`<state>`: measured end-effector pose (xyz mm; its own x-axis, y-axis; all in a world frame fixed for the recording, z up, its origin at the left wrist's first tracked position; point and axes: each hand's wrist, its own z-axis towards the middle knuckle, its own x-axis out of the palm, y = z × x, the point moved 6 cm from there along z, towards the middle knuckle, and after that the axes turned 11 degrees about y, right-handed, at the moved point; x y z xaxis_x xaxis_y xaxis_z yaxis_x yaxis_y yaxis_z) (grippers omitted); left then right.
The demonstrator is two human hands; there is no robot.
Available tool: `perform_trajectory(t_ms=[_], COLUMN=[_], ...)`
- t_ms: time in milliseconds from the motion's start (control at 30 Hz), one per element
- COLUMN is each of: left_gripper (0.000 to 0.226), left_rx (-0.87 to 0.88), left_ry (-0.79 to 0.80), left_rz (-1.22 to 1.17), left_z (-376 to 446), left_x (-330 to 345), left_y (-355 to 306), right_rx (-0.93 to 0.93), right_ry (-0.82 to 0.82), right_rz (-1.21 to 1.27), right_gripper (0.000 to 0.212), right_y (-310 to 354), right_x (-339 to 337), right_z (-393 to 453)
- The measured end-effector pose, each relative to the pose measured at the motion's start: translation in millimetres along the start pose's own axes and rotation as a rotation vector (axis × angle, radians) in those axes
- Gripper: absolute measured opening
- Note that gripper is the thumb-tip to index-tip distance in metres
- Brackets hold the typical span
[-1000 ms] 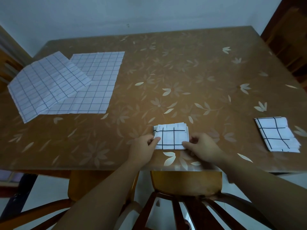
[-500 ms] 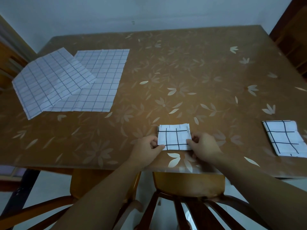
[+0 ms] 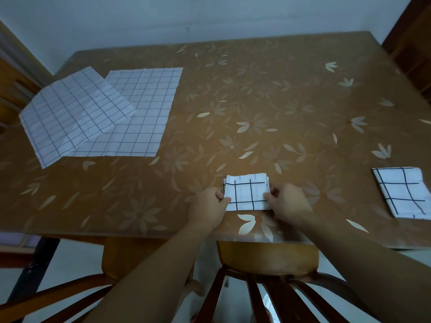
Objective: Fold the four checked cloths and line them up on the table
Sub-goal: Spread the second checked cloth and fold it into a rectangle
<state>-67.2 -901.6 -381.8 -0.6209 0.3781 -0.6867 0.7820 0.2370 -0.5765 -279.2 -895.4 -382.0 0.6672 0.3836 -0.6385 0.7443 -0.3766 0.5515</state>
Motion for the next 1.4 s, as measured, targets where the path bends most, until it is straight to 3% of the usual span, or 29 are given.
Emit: perform_trajectory(t_ms=[167,700,800,933,1033,1133,1300,1400], left_gripper=[0.023,0.061,0.065,0.063,0.063,0.061,0.059,0.06], left_rx=[0.039,0.343,0.461,0.449,0.431,0.427,0.423,0.412], left_ry=[-0.041,-0.011,-0.057,0.037,0.052,0.056,0.065,0.079], left_rz=[0.026,0.731,0.715,0.665,0.621,0.609,0.57,0.57], left_z=[-5,1,0,5,5,5,4,4], left_x=[1,7,5,12,12,13,13,13], left_y=[-2,5,5,11,13,14,16,15], right_rx=[0.0,-0.083,-0.076,-0.115,-0.417,-0.642,-0.594,-0.518], right_ry=[-0.022,-0.139,-0.135,-0.222,-0.434,-0.402,-0.377,-0.295], right_rz=[-0.022,-0.263,-0.336,-0.401,-0.668,-0.816,-0.898,-0.949], right_gripper=[0.022,0.025,0.025,0.022,0.025,0.03,0.028,0.014], right_y=[0,7,9,8,34,54,60,43], right_x=[1,0,3,2,21,61,67,51], right_z=[2,4,2,-6,-24,-27,-17,-14])
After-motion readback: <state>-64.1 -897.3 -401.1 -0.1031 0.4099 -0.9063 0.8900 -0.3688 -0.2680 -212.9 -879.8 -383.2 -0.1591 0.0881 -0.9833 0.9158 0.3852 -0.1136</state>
